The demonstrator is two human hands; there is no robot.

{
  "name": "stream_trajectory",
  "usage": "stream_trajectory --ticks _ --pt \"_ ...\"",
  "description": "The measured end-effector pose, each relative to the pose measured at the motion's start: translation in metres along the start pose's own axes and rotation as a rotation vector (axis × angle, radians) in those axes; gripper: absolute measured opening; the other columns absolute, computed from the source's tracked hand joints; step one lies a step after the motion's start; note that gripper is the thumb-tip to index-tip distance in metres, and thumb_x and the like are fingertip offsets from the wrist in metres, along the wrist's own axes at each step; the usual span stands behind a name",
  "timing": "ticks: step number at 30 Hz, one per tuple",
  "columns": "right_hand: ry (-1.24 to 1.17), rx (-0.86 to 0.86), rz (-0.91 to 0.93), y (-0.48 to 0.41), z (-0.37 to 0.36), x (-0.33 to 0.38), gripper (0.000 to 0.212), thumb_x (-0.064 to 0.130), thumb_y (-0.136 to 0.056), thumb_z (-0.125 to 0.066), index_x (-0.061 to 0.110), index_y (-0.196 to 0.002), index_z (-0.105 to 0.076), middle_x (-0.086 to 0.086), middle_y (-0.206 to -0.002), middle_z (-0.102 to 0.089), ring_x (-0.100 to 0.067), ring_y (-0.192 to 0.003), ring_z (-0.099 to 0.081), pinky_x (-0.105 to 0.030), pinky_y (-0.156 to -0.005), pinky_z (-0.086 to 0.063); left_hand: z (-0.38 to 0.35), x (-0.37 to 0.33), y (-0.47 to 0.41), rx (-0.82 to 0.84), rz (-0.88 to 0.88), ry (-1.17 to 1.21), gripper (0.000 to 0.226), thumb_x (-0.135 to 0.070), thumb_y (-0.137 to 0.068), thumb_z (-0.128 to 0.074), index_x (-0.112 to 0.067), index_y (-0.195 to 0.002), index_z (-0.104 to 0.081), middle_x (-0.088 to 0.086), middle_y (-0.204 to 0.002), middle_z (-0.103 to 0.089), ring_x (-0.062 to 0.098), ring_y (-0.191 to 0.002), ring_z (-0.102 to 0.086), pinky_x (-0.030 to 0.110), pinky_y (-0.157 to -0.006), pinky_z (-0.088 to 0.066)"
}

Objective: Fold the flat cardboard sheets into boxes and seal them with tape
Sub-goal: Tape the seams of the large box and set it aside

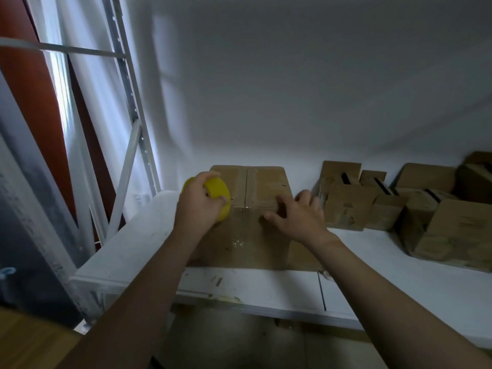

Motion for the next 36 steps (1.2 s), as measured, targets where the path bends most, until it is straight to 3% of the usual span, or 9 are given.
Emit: stream_trajectory --ticks 5,9,12,14,18,23,27,31,36 --pt "-0.421 -0.103 0.302 0.037 0.032 0.045 0.094 0.077 -0.072 -0.066 0.037 -0.15 -0.032 0.002 -0.135 -0.044 -0.017 -0.119 -0.048 -0.041 -0.096 -0.05 -0.028 -0.029 0.022 0.169 0.171 0.283 0.046 -0.023 -0.083 -0.077 -0.04 -0.124 -0.066 0.002 -0.115 -0.068 0.024 -0.102 -0.066 0.047 -0.087 -0.059" --pt "-0.501 -0.179 0.303 0.058 0.035 0.053 0.092 0.047 -0.075 -0.081 0.039 -0.146 -0.023 0.004 -0.127 -0.054 -0.017 -0.104 -0.061 -0.033 -0.074 -0.053 -0.043 -0.04 0.037 0.332 0.307 0.387 0.032 -0.02 -0.092 -0.069 -0.043 -0.115 -0.071 -0.002 -0.117 -0.066 0.022 -0.104 -0.063 0.035 -0.081 -0.053" --pt "-0.599 -0.2 0.307 0.061 0.042 0.05 0.076 0.031 -0.08 -0.079 0.035 -0.138 -0.03 0.01 -0.108 -0.056 -0.011 -0.09 -0.062 -0.022 -0.065 -0.046 -0.029 -0.04 0.037 0.202 0.221 0.325 0.031 -0.039 -0.078 -0.077 -0.05 -0.107 -0.074 -0.004 -0.121 -0.067 0.017 -0.109 -0.063 0.035 -0.094 -0.053" --pt "-0.59 -0.205 0.394 0.063 0.051 0.055 0.06 0.026 -0.082 -0.078 0.03 -0.13 -0.043 0.009 -0.111 -0.057 -0.01 -0.095 -0.059 -0.018 -0.071 -0.044 -0.023 -0.041 0.038 0.152 0.169 0.273 0.038 -0.054 -0.066 -0.077 -0.049 -0.103 -0.076 -0.008 -0.117 -0.07 0.017 -0.111 -0.064 0.038 -0.1 -0.052" --pt "-0.46 -0.226 0.568 0.072 0.068 0.064 0.045 0.026 -0.085 -0.074 0.029 -0.126 -0.054 0.01 -0.119 -0.058 -0.006 -0.105 -0.054 -0.022 -0.084 -0.048 -0.013 -0.045 0.042 0.123 0.147 0.396 0.02 -0.025 -0.088 -0.077 -0.02 -0.107 -0.079 -0.005 -0.1 -0.075 0.011 -0.097 -0.067 0.023 -0.082 -0.052" --pt "-0.333 -0.188 0.652 0.073 0.084 0.059 0.045 0.032 -0.085 -0.068 0.034 -0.127 -0.052 0.014 -0.122 -0.053 -0.01 -0.107 -0.054 -0.037 -0.082 -0.054 0.004 -0.048 0.036 0.08 0.09 0.32 0.007 -0.018 -0.086 -0.078 -0.018 -0.093 -0.081 -0.008 -0.086 -0.075 0.007 -0.083 -0.067 0.018 -0.073 -0.051" --pt "-0.293 -0.078 0.71 0.069 0.091 0.064 0.041 0.032 -0.092 -0.07 0.03 -0.13 -0.055 0.008 -0.123 -0.051 -0.007 -0.11 -0.048 -0.02 -0.087 -0.045 0.01 -0.048 0.033 0.073 0.073 0.333 0.007 -0.016 -0.088 -0.077 -0.022 -0.086 -0.079 -0.013 -0.079 -0.074 0.0 -0.074 -0.067 0.012 -0.066 -0.05" --pt "-0.118 0.11 0.61 0.057 0.093 0.061 0.041 0.04 -0.097 -0.065 0.037 -0.136 -0.056 0.009 -0.129 -0.051 -0.003 -0.11 -0.04 -0.016 -0.085 -0.036 0.017 -0.035 0.03 0.015 0.155 0.363 0.007 -0.024 -0.088 -0.077 -0.019 -0.084 -0.079 -0.008 -0.085 -0.075 0.008 -0.085 -0.065 0.023 -0.07 -0.048" --pt "-0.278 -0.012 0.625 0.067 0.1 0.044 0.048 0.037 -0.09 -0.074 0.04 -0.135 -0.055 0.017 -0.129 -0.051 -0.006 -0.113 -0.046 -0.018 -0.087 -0.043 0.027 -0.014 0.024 -0.027 0.275 0.404 0.014 -0.03 -0.087 -0.079 -0.019 -0.094 -0.079 -0.004 -0.09 -0.076 0.013 -0.086 -0.064 0.03 -0.075 -0.052"
Point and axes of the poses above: each hand's wrist, its own y-axis away from the middle knuckle, its own z-axis out of the back of the hand, x = y × z, the point moved 6 cm from there along -y, towards the middle knuckle
